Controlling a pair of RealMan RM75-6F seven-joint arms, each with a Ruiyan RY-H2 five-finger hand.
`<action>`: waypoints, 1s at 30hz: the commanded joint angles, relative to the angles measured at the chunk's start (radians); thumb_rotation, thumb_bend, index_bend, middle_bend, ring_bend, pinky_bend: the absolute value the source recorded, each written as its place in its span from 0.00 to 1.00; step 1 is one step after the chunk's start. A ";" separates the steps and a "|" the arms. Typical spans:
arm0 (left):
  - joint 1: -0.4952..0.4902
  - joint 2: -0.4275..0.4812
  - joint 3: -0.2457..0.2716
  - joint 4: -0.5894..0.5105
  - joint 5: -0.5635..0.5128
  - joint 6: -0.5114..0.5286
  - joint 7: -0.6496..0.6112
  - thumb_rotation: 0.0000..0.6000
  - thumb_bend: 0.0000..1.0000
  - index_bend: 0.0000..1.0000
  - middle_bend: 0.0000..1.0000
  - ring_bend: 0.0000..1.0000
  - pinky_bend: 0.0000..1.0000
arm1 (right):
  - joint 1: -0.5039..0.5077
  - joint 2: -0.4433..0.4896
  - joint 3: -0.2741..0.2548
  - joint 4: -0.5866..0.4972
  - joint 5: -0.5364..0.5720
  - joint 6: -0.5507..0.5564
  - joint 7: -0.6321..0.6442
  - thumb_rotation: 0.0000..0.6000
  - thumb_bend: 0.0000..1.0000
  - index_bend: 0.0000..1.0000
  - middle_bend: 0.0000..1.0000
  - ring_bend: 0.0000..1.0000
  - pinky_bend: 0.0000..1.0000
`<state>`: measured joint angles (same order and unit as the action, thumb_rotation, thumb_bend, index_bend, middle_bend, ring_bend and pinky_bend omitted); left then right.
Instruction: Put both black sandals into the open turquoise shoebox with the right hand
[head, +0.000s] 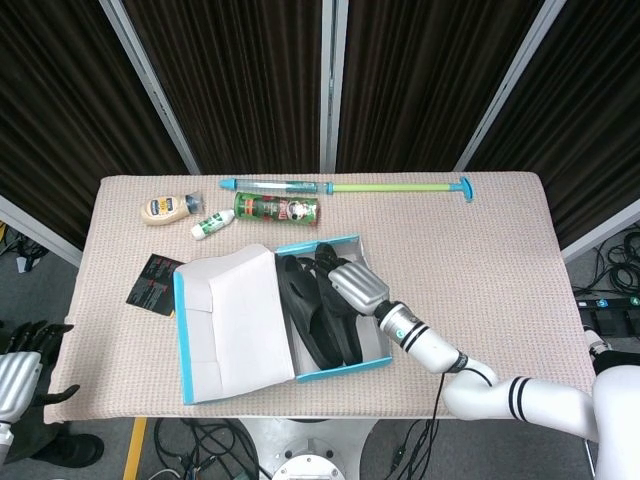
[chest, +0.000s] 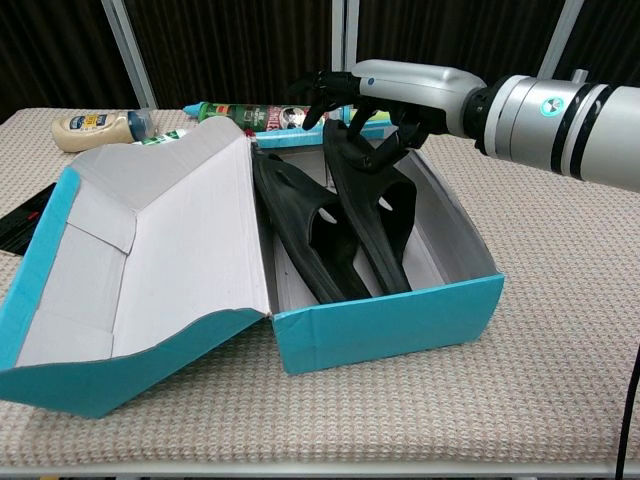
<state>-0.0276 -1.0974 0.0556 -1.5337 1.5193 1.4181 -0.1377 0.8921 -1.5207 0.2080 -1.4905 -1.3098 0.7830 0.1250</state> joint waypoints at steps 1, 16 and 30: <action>0.000 -0.002 0.000 0.003 0.000 -0.002 -0.002 1.00 0.03 0.18 0.17 0.09 0.07 | -0.004 -0.006 -0.007 0.007 -0.011 0.008 0.013 1.00 0.55 0.01 0.19 0.08 0.26; -0.003 -0.009 0.000 0.011 -0.001 -0.008 -0.007 1.00 0.03 0.19 0.17 0.09 0.07 | 0.008 -0.061 -0.042 0.098 0.012 -0.048 0.011 1.00 0.55 0.01 0.20 0.08 0.26; -0.005 -0.009 -0.003 0.014 0.012 0.005 -0.009 1.00 0.03 0.18 0.17 0.09 0.07 | -0.066 0.061 -0.035 -0.040 -0.056 0.109 -0.002 1.00 0.54 0.01 0.13 0.04 0.24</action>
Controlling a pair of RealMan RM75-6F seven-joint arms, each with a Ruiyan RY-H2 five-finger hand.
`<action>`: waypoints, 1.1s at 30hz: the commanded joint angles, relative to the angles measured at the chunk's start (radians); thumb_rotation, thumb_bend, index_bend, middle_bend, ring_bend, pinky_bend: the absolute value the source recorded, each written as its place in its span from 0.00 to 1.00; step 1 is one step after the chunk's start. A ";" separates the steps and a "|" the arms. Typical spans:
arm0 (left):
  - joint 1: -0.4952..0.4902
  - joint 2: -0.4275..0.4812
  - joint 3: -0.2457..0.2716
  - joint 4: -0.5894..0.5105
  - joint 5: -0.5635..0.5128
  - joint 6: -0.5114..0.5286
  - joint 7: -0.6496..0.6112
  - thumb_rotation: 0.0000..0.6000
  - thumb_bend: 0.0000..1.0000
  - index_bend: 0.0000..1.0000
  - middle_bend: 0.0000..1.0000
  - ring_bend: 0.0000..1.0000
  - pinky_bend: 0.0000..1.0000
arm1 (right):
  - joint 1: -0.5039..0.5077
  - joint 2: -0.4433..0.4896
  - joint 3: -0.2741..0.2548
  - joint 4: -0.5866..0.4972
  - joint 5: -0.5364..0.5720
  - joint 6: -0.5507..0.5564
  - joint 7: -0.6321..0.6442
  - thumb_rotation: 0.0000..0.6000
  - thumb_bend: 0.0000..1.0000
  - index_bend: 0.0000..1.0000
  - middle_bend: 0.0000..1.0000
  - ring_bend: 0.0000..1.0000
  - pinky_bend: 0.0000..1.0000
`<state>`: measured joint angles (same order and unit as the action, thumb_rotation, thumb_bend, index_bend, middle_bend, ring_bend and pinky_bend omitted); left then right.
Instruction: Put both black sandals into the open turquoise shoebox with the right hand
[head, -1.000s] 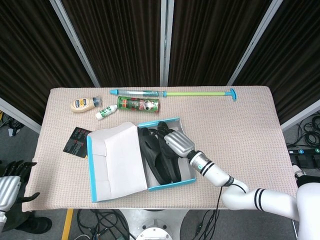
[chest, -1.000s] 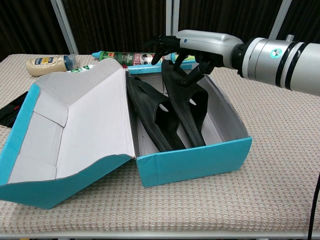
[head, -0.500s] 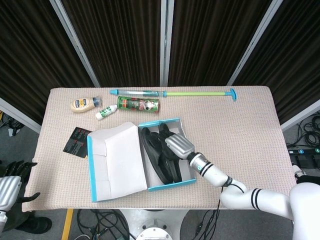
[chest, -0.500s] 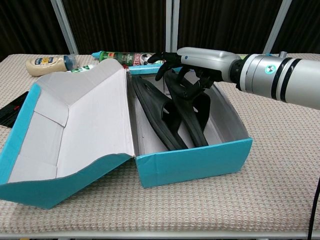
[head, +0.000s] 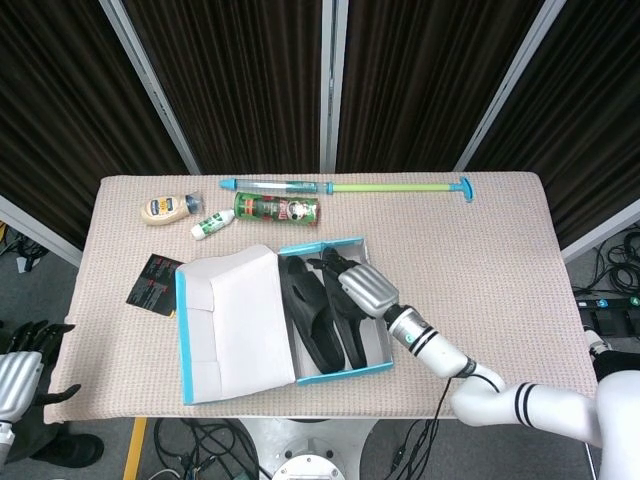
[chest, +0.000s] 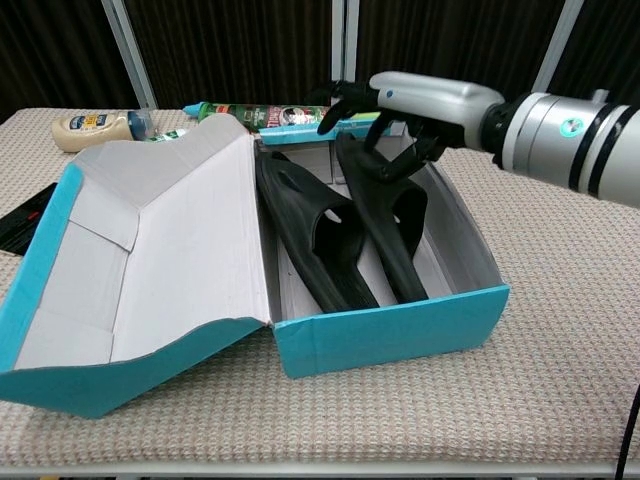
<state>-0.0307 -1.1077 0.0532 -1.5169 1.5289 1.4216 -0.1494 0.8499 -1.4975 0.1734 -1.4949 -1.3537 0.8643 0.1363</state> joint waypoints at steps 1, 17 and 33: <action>-0.003 0.002 -0.001 -0.005 0.006 0.002 0.006 1.00 0.03 0.18 0.17 0.09 0.07 | -0.031 0.052 -0.001 -0.048 -0.011 0.036 -0.018 1.00 0.54 0.00 0.12 0.03 0.24; -0.001 -0.010 -0.026 -0.008 -0.001 0.042 0.053 1.00 0.03 0.18 0.17 0.09 0.07 | -0.362 0.266 -0.108 -0.227 0.039 0.461 -0.376 1.00 0.41 0.00 0.08 0.01 0.15; 0.017 -0.055 -0.068 -0.011 -0.035 0.107 0.180 1.00 0.03 0.18 0.17 0.09 0.06 | -0.768 0.329 -0.255 -0.147 -0.079 0.817 -0.078 1.00 0.36 0.00 0.00 0.00 0.00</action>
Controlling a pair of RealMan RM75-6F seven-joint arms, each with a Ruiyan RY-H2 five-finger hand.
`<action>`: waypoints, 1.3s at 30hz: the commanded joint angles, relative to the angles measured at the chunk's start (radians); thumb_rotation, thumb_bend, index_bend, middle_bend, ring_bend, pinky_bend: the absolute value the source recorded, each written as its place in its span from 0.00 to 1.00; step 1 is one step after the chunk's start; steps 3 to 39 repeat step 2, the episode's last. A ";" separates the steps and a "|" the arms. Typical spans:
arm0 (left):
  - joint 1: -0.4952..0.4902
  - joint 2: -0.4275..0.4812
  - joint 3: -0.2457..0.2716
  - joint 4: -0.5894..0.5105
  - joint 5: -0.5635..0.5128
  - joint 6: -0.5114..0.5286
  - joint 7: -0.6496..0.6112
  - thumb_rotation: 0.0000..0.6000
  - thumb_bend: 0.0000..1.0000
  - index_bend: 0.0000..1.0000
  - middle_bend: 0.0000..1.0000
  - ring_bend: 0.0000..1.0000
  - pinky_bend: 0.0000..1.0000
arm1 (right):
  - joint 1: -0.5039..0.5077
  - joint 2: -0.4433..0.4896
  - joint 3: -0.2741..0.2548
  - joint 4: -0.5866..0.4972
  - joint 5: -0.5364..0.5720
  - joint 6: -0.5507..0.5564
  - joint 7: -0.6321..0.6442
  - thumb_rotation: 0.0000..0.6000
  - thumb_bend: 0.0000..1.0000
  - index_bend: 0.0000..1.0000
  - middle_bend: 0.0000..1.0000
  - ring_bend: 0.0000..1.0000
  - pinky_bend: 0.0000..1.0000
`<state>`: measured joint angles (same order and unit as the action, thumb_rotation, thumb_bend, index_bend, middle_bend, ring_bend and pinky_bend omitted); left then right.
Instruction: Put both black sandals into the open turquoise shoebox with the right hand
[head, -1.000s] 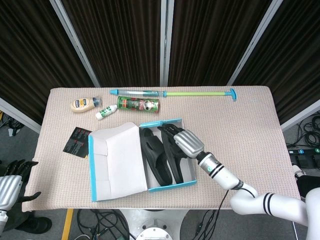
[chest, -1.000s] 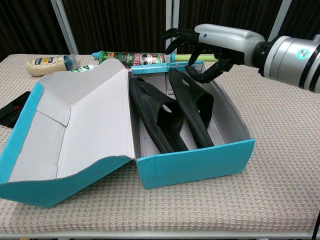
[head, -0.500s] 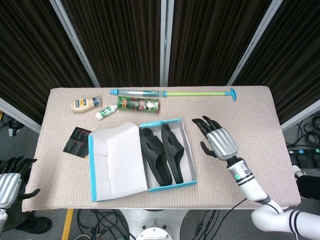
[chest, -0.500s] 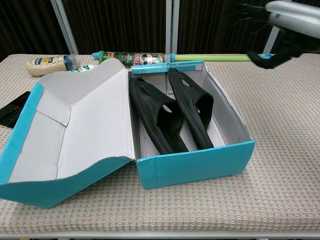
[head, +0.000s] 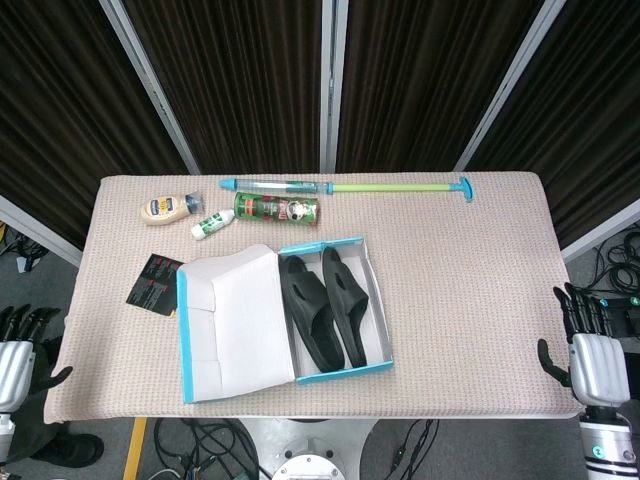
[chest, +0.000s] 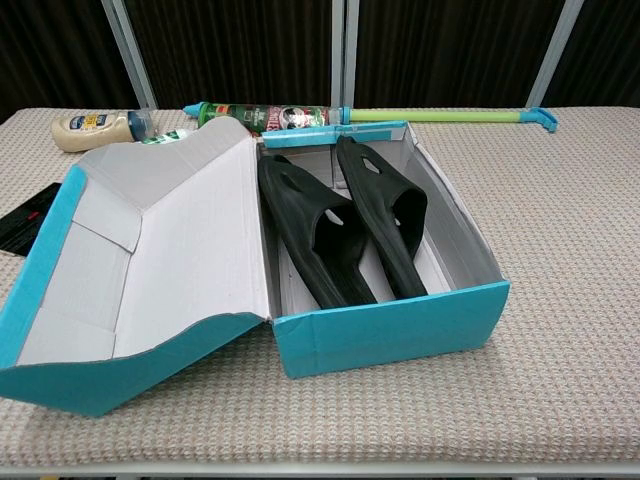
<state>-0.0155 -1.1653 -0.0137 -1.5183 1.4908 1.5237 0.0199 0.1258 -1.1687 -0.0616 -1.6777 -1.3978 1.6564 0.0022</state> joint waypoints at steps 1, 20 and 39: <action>0.002 0.003 -0.001 -0.013 0.004 0.007 0.014 1.00 0.03 0.18 0.17 0.09 0.06 | -0.050 -0.002 -0.017 0.048 -0.039 0.026 0.071 1.00 0.36 0.00 0.00 0.00 0.00; 0.002 0.003 -0.002 -0.015 0.003 0.007 0.016 1.00 0.03 0.18 0.17 0.09 0.06 | -0.054 -0.002 -0.015 0.055 -0.041 0.023 0.077 1.00 0.36 0.00 0.00 0.00 0.00; 0.002 0.003 -0.002 -0.015 0.003 0.007 0.016 1.00 0.03 0.18 0.17 0.09 0.06 | -0.054 -0.002 -0.015 0.055 -0.041 0.023 0.077 1.00 0.36 0.00 0.00 0.00 0.00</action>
